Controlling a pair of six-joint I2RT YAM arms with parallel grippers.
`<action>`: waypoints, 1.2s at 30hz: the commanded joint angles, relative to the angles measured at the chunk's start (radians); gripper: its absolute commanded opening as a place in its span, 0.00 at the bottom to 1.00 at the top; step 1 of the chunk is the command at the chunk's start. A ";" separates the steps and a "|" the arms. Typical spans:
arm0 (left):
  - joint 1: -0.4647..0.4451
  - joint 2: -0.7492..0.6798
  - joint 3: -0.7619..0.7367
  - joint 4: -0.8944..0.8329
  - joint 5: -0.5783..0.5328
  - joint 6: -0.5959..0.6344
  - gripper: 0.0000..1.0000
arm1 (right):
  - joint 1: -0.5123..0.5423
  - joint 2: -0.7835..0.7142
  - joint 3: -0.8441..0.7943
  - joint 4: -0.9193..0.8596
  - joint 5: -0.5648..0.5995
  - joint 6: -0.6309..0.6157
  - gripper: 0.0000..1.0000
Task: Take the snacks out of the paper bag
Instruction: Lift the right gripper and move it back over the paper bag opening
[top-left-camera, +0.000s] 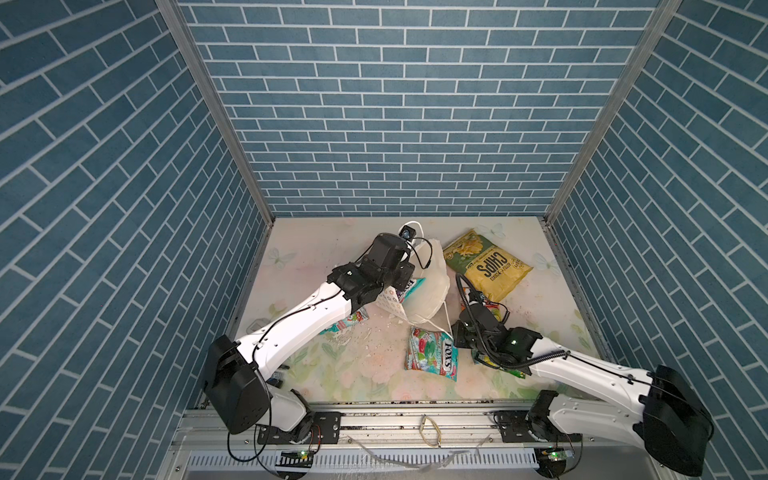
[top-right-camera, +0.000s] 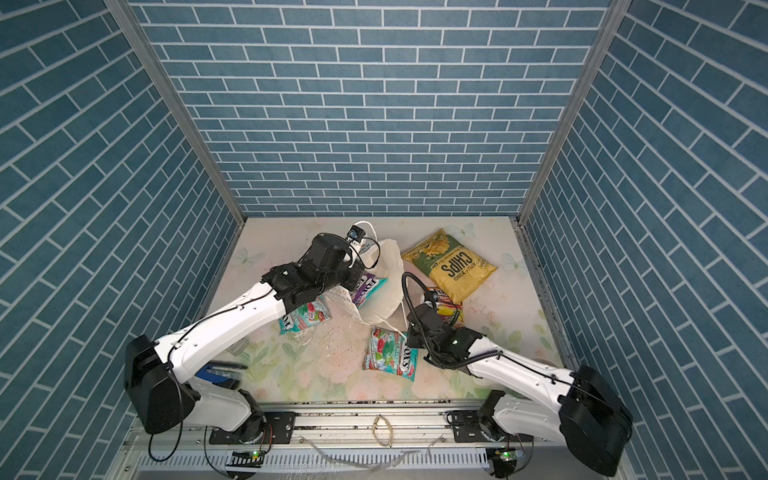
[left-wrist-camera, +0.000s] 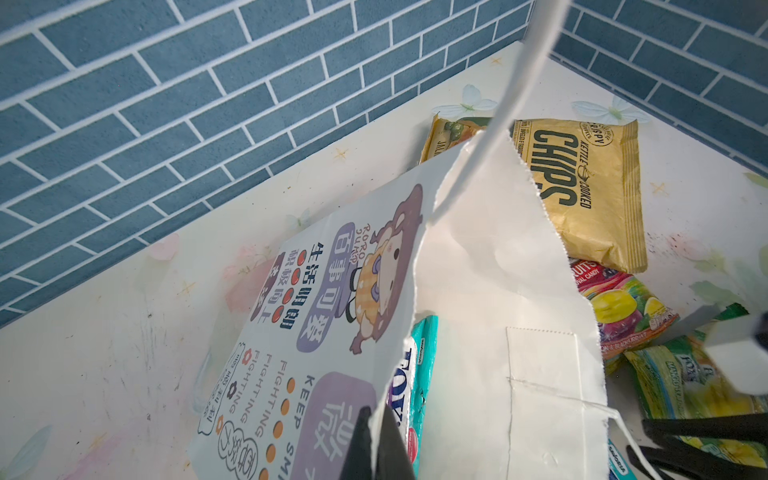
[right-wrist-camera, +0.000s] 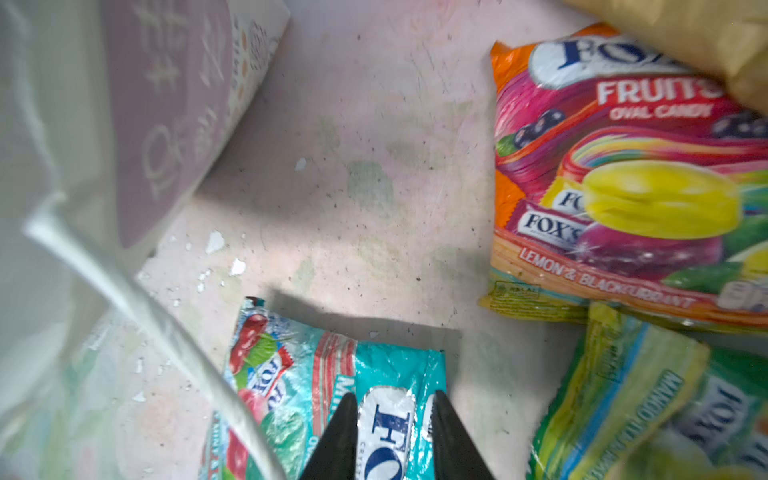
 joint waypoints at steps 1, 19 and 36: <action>0.008 -0.019 -0.014 -0.001 0.007 0.010 0.00 | -0.009 -0.104 0.019 -0.189 0.124 0.018 0.35; -0.003 0.001 -0.029 0.009 0.051 0.024 0.00 | -0.028 -0.118 0.242 0.021 -0.146 -0.229 0.35; -0.009 0.012 -0.021 0.011 0.044 0.015 0.00 | -0.030 0.380 0.398 0.389 -0.149 -0.161 0.27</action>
